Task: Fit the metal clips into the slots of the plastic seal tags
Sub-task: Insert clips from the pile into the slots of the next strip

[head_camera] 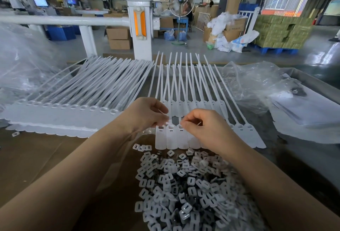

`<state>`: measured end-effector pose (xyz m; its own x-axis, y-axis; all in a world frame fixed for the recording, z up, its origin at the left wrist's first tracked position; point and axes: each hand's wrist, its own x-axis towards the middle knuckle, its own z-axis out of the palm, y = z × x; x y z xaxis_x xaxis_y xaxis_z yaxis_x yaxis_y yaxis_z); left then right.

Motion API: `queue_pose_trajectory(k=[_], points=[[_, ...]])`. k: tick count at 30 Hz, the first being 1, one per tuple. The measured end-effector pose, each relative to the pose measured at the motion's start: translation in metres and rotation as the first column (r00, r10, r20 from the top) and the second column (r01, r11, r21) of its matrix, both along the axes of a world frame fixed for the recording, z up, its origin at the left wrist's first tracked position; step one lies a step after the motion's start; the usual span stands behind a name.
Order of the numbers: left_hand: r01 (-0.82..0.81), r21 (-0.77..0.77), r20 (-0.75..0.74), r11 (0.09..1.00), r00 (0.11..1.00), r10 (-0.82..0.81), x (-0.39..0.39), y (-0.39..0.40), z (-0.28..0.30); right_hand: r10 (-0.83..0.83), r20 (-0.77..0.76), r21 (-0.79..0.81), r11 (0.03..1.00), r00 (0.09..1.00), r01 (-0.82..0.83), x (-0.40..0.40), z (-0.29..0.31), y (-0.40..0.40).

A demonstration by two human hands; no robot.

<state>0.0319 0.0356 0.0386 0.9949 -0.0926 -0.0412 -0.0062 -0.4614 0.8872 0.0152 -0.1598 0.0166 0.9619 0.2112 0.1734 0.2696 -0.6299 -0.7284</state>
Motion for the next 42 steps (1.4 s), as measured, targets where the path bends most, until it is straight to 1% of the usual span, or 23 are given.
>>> queue_pose_trajectory(k=[2,3,7,11,20,23,30,39,42], points=[[-0.052,0.11,0.014,0.993,0.999,0.05,0.001,0.001,-0.006,0.021,-0.044,-0.062,0.998,0.999,-0.023,0.001,-0.003,-0.001],[-0.068,0.134,0.014,0.989,0.998,0.067,0.002,0.002,-0.008,0.031,-0.06,-0.083,0.996,0.998,-0.036,0.001,-0.004,0.0],[-0.105,0.168,0.013,0.98,0.994,0.105,0.005,0.002,-0.011,0.049,-0.071,-0.121,0.991,0.996,-0.058,0.001,-0.004,0.0],[-0.136,0.199,0.055,0.971,0.99,0.127,0.005,-0.001,-0.012,0.055,-0.073,-0.121,0.991,0.996,-0.063,0.001,-0.004,0.0],[-0.148,0.304,0.122,0.941,0.986,0.116,0.0,-0.005,-0.01,0.066,-0.082,-0.128,0.989,0.994,-0.076,0.001,-0.004,0.0],[-0.147,0.292,0.119,0.945,0.986,0.117,0.0,-0.003,-0.01,0.06,-0.089,-0.133,0.989,0.994,-0.072,0.001,-0.004,0.0],[-0.133,0.276,0.019,0.952,0.991,0.133,0.004,0.004,-0.01,0.059,-0.099,-0.144,0.987,0.993,-0.073,0.0,-0.004,-0.001],[-0.112,0.265,-0.042,0.958,0.991,0.127,0.006,0.005,-0.01,0.062,-0.108,-0.147,0.986,0.992,-0.078,-0.001,-0.004,-0.001],[-0.096,0.268,-0.024,0.959,0.994,0.106,0.005,0.006,-0.01,0.065,-0.105,-0.15,0.985,0.992,-0.081,0.0,-0.004,-0.001]])
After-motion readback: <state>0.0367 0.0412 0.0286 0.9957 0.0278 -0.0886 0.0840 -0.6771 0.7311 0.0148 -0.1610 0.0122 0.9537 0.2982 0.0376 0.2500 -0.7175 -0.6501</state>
